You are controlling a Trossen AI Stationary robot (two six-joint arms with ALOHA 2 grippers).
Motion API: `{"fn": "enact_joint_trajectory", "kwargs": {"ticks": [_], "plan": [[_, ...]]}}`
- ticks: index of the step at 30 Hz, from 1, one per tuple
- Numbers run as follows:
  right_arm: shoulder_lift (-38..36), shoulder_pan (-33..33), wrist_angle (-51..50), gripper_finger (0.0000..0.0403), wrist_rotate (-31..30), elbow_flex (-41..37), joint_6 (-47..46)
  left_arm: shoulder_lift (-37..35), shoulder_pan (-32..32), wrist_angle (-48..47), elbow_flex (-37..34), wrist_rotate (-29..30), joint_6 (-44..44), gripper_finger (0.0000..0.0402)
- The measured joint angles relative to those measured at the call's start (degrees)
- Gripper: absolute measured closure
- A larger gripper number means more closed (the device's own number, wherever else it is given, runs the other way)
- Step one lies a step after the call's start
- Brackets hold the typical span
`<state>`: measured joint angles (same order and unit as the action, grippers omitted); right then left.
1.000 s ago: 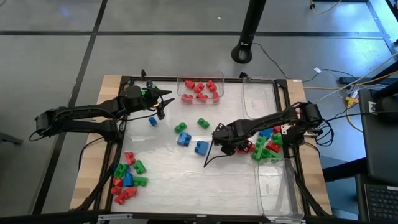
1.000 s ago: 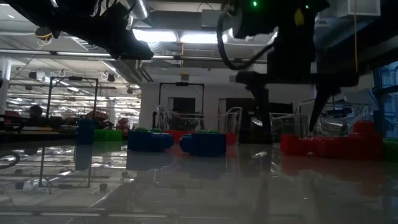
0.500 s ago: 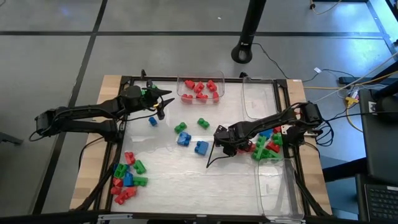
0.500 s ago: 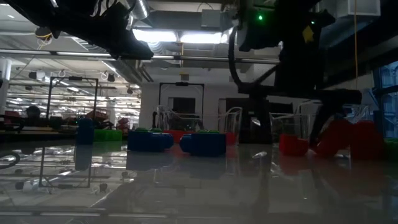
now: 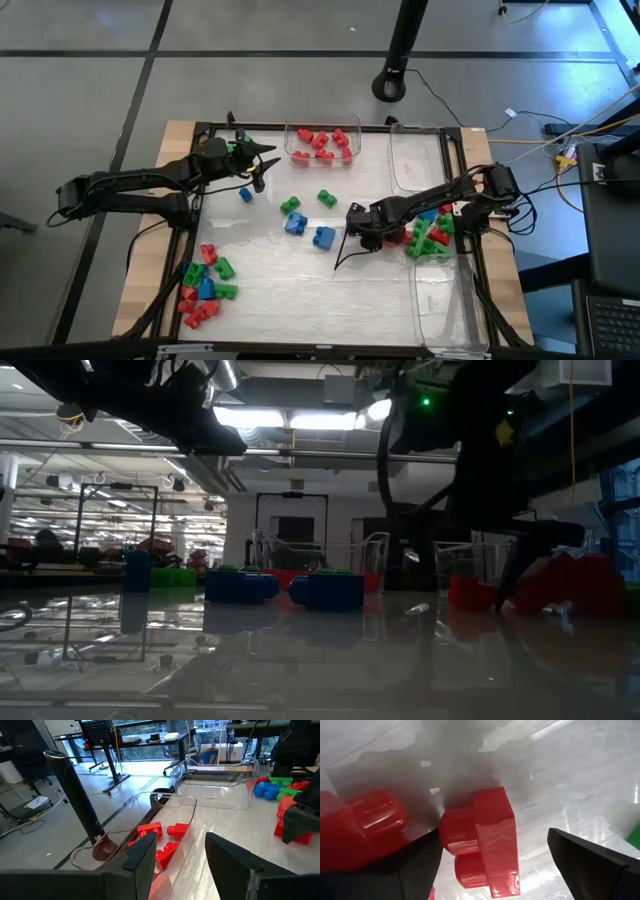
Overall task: Sort blocks
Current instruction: Put the red game piece into the top left transparent bin
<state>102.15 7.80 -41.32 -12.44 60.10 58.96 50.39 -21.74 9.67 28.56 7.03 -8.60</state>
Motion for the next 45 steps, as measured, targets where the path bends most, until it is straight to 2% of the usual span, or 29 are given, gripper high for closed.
{"fn": "enact_joint_trajectory", "kwargs": {"ticks": [19,28,33,45], "plan": [[0.20,-0.05,1.01,0.0229,-0.03,-0.15,-0.79,0.00,0.00,0.01,0.00,0.00,0.02,0.0243],[0.20,-0.07,1.01,0.0217,-0.06,-0.13,-5.11,0.00,0.00,0.00,0.00,0.00,0.02,0.0243],[0.20,-0.06,0.82,0.0232,-0.27,-0.10,-6.77,0.00,0.00,0.00,0.00,0.00,0.02,0.0243],[-3.65,-0.07,0.54,0.0233,-2.98,-0.09,-10.75,0.00,0.00,0.00,0.00,0.00,0.02,0.0243]]}}
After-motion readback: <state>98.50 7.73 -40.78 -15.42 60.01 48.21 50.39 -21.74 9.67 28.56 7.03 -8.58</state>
